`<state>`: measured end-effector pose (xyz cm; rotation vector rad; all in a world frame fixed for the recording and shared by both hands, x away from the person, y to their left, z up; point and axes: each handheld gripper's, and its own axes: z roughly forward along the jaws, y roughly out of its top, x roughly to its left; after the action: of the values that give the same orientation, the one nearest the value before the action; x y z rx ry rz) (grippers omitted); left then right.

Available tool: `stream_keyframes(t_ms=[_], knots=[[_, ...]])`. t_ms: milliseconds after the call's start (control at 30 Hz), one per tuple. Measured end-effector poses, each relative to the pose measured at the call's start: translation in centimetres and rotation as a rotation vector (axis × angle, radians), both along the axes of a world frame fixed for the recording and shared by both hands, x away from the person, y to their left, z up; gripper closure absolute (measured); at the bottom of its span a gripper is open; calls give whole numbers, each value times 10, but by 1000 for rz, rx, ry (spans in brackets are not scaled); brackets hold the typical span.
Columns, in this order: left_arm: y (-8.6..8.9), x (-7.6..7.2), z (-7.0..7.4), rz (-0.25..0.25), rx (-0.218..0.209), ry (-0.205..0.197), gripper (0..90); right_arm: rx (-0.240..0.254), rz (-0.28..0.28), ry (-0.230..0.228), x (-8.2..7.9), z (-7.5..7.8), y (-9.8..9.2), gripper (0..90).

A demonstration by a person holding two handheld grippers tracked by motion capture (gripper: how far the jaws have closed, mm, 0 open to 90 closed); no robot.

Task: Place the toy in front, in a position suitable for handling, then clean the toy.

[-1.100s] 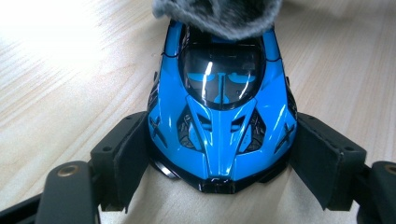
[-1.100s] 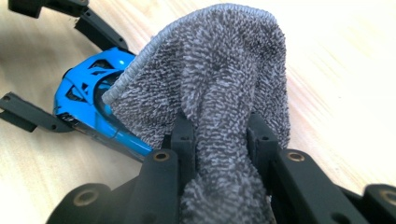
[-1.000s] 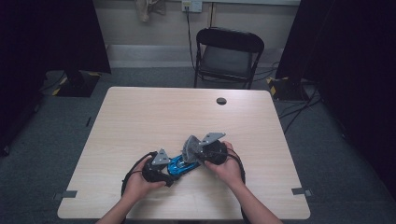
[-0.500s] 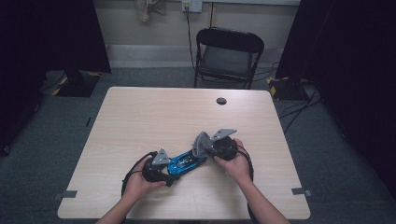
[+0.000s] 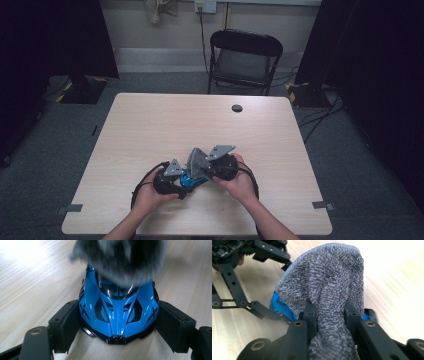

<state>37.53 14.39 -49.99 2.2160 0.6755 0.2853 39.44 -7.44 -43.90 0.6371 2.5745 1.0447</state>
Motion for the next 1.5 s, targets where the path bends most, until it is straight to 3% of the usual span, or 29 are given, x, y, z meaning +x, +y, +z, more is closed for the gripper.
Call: stream_keyframes(t_ms=[367,800,1500], knots=[[0,0,0,2,-2,0,233,-16,70,10,-10,-5,27,704],[0,0,0,2,-1,-1,232,-17,110,36,-14,-15,43,699],[0,0,0,2,1,-2,233,-51,110,6,-14,-14,39,700]])
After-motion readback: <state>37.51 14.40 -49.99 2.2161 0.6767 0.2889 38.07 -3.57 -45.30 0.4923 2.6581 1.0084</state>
